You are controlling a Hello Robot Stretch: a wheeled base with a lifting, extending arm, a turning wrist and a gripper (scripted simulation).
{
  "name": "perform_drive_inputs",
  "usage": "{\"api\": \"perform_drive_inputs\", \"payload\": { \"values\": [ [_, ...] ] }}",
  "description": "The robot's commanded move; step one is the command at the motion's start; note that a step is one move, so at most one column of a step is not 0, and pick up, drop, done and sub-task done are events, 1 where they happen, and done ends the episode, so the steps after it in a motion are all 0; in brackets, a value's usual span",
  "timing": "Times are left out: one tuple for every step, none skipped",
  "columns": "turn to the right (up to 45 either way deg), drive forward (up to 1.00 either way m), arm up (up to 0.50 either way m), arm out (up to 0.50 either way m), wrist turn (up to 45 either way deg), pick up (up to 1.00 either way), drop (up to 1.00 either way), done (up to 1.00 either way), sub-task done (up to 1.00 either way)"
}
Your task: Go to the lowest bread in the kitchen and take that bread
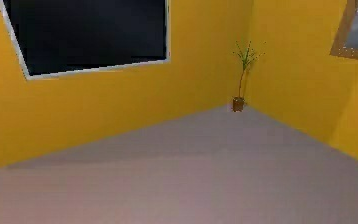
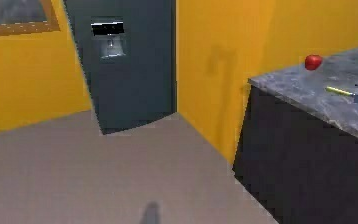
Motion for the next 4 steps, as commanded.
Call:
{"api": "perform_drive_inputs", "payload": {
  "values": [
    [-24.0,0.0,0.0,0.0,0.0,0.0,0.0,0.0,0.0],
    [0.0,1.0,0.0,0.0,0.0,0.0,0.0,0.0,0.0],
    [-45.0,0.0,0.0,0.0,0.0,0.0,0.0,0.0,0.0],
    [-3.0,0.0,0.0,0.0,0.0,0.0,0.0,0.0,0.0]
  ]
}}
